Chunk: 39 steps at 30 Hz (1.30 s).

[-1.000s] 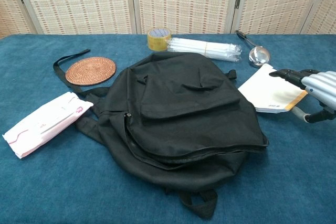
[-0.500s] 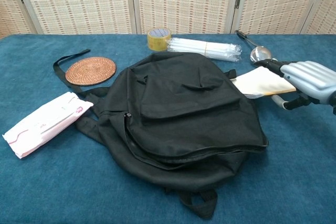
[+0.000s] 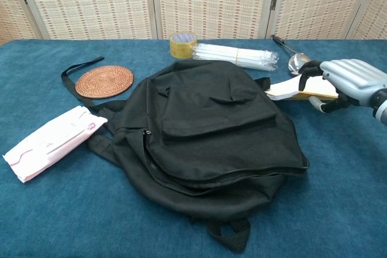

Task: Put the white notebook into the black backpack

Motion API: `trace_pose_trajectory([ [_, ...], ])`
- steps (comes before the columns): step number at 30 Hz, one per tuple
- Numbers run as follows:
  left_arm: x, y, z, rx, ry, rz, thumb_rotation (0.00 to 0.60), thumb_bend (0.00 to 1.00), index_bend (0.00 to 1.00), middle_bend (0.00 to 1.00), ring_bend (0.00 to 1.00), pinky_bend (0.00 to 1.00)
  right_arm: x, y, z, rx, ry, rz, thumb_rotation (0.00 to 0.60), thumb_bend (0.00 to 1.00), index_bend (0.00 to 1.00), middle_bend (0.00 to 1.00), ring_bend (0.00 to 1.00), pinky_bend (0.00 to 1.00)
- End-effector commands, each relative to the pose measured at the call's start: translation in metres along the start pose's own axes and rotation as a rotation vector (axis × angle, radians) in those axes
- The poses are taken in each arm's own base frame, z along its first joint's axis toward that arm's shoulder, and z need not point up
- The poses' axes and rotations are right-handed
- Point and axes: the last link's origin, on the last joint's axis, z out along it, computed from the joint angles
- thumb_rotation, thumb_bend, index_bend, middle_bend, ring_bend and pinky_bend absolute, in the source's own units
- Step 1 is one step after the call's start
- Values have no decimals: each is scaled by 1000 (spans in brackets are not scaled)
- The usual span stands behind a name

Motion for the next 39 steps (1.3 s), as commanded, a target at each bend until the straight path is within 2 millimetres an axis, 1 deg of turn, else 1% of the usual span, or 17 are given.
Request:
trace_pose_trajectory([
  [1,0,0,0,-2,-1,0,600,249,92,38,40,0,0,0,-1,-4,7,6,600,491,460,229,239,265],
  [3,0,1,1,-4,-1,-1,600,249,92,38,39,0,0,0,-1,-5,9,7,600,468,466,233,241,264],
  [9,0,1,1,-6,-3,-1,600,249,90,38,39,0,-2,0,-3,-9,9,13,600,465,497,249,243,265],
  [15,0,0,1,-4,0,-4,600,249,87,38,38,0,-3,1,-3,-13,12,10,600,463,574,297,258,265],
  [21,1,0,2,-9,4,-6,600,249,84,38,38,0,1,4,-5,-28,41,-2,600,463,636,332,283,280],
  [24,2,1,5,-27,3,-1,600,249,84,38,38,0,6,7,-10,-25,77,1,600,463,650,343,293,287],
  [31,6,8,18,-97,-14,5,600,249,87,38,39,0,31,14,-26,27,233,15,600,463,666,362,305,287],
  [32,8,16,27,-152,-27,2,600,249,87,38,39,0,46,17,-31,45,317,25,600,463,669,363,306,287],
  [34,9,23,38,-207,-58,-13,600,249,91,38,39,0,60,19,-36,71,389,29,600,463,680,367,307,287],
  [37,9,36,52,-285,-110,-19,600,249,108,38,40,0,80,17,-39,101,482,30,600,463,689,373,309,287],
  [39,9,45,60,-333,-144,-18,600,249,115,38,40,0,90,15,-39,118,522,24,600,463,691,376,313,287],
])
